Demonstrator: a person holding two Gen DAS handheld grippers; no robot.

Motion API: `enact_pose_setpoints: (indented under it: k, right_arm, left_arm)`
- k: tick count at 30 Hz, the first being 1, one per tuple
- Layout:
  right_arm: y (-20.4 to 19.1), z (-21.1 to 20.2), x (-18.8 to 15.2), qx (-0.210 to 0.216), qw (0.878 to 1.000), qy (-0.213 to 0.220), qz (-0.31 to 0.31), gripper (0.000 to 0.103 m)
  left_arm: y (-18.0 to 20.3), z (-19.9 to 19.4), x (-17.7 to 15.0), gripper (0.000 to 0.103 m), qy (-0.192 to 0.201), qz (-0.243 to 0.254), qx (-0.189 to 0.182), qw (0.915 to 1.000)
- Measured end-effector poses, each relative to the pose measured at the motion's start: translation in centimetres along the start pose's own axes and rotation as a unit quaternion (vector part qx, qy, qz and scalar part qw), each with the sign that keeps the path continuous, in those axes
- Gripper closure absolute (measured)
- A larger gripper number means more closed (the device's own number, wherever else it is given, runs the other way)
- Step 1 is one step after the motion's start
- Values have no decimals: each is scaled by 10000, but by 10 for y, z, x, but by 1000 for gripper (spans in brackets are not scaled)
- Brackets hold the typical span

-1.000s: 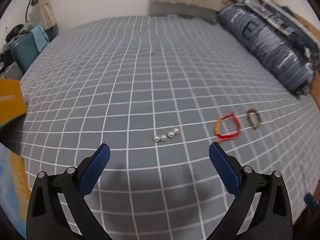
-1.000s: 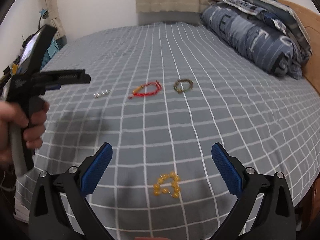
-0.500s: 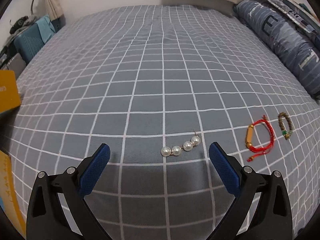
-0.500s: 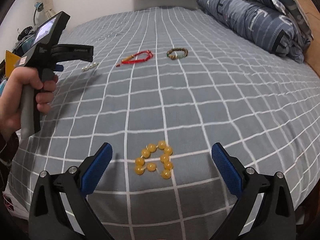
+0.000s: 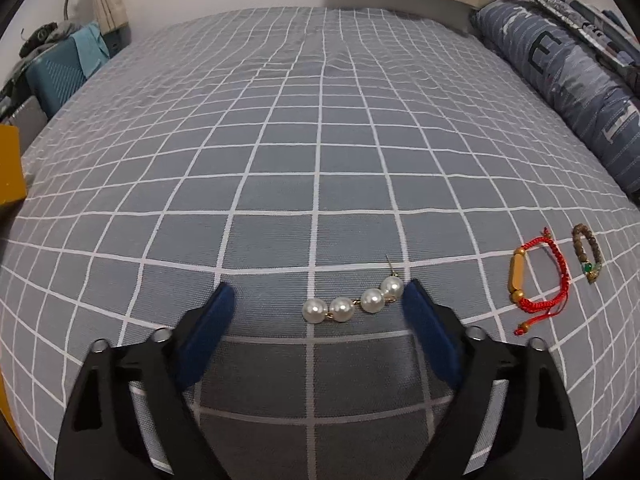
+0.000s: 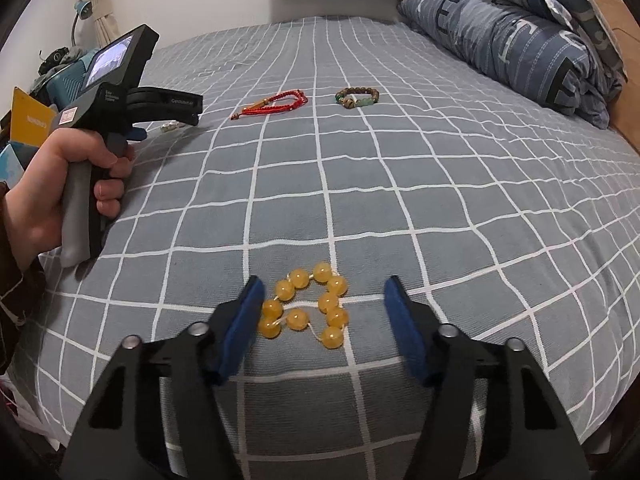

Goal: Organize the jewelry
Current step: 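Grasp the pearl string with the left tool while the right tool grasps the amber beads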

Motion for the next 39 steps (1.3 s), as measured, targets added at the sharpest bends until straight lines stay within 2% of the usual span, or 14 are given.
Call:
enact_pose_setpoints:
  k: [2, 3, 5, 9, 10, 11, 13, 26, 39]
  right_arm:
    - [-1, 0, 0, -29, 10000, 22, -54, 57]
    - [-1, 0, 0, -2, 10000, 29, -60, 62]
    - [-2, -1, -1, 15, 10000, 24, -92, 67]
    - [-5, -3, -1, 32, 9998, 22, -176, 80]
    - [-5, -3, 0, 36, 9998, 23, -174, 82]
    - [-4, -2, 1, 43, 9998, 21, -168, 85]
    - [-2, -4, 2, 86, 9999, 36, -126, 94]
    - [-2, -11, 8, 52, 9998, 144, -92, 94]
    - [-7, -20, 19, 53, 9996, 269, -118, 94]
  left_arm:
    - [2, -2, -2, 38, 33, 65, -77, 9999]
    - [3, -3, -3, 41, 46, 93, -93, 9999]
    - [4, -5, -4, 52, 61, 139, -129, 9998]
    - [4, -8, -6, 65, 84, 139, -191, 9997]
    - [4, -8, -6, 74, 87, 143, -206, 9996]
    - [3, -8, -6, 79, 75, 143, -222, 9996]
    - [1, -10, -6, 79, 89, 134, -236, 9996]
    - [-4, -18, -4, 79, 71, 185, -193, 9996]
    - [-19, -34, -3, 79, -13, 82, -312, 9995]
Point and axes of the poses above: each gripper's, at about its wrist camera, not at the fingertips, and z roughly the way its jaws point, y to its right, x to its top, the point moved 1 cm from there along z, roughly the way its jaws point, and after that the axes turned 12 degrees about x, right-handed, at the moved point
